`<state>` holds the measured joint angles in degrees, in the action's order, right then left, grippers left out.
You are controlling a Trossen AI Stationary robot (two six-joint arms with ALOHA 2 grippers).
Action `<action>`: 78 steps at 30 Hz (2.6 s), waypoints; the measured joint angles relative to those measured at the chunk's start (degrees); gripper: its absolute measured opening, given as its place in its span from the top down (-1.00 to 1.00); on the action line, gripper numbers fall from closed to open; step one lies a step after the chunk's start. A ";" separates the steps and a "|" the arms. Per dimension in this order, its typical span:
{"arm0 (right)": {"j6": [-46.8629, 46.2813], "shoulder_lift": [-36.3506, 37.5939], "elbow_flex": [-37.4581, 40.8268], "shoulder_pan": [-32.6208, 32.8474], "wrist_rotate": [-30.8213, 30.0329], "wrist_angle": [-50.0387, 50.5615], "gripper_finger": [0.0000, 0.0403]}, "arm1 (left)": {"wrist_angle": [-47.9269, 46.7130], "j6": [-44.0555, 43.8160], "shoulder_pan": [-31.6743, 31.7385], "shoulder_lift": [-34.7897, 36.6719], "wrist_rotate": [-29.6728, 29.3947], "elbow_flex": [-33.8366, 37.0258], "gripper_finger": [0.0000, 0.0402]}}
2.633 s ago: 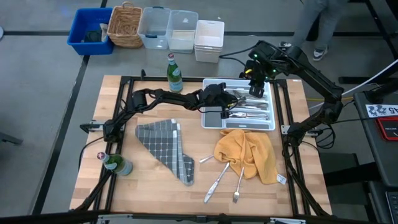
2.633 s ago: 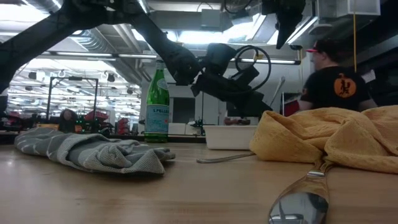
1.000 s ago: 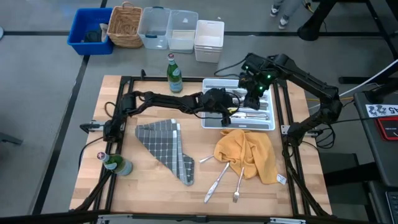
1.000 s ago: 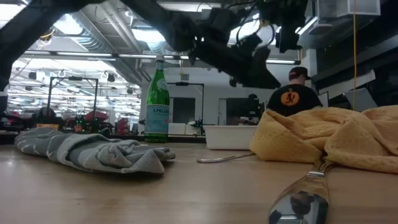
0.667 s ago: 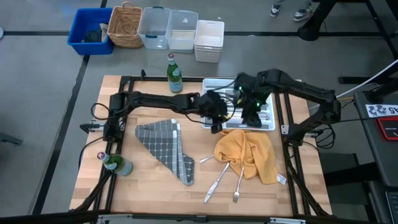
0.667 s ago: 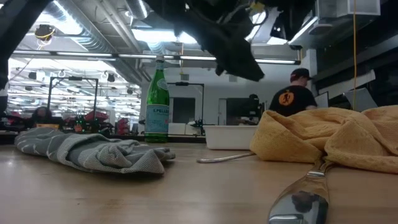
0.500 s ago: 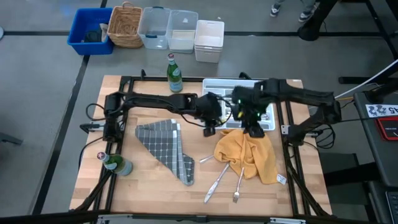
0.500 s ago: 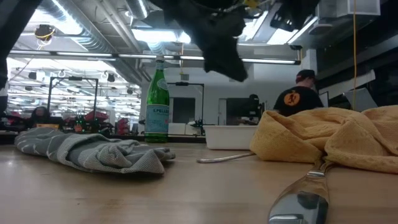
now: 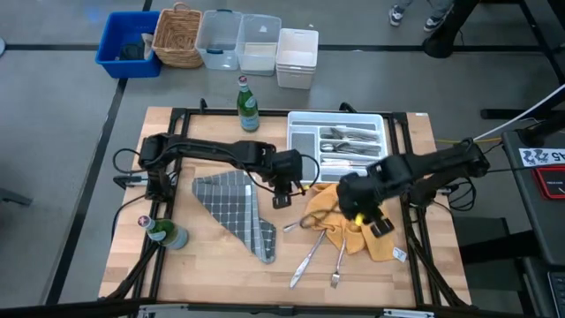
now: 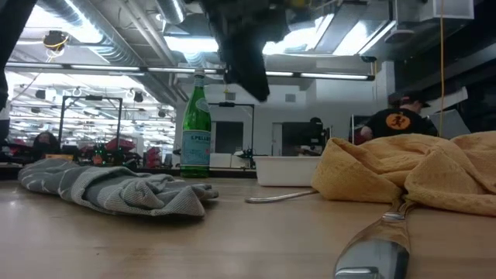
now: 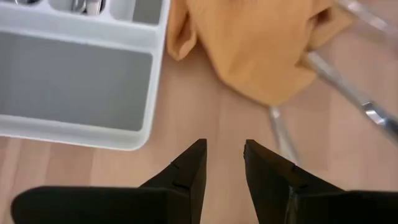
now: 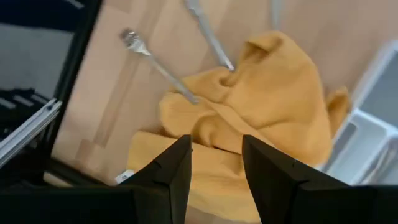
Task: Sort silverware
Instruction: Put the silver fork into the cutlery tray
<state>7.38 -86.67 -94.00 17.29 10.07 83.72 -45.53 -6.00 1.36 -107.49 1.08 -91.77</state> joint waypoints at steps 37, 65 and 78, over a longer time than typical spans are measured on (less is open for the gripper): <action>5.08 -1.39 35.26 18.70 -2.04 -48.51 0.28 | 1.39 -45.46 -23.57 5.27 -27.09 1.46 0.53; 9.40 -4.85 51.87 18.70 -9.90 -69.99 0.28 | 0.97 -44.85 -25.37 5.36 -33.97 1.46 0.53; 7.80 -6.06 51.61 18.70 -8.95 -70.23 0.66 | 0.48 -43.38 -27.46 5.73 -33.99 1.46 0.53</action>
<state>15.18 -92.74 -42.39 35.99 1.13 13.50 -45.05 -49.39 -26.10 -101.75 -32.91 -90.30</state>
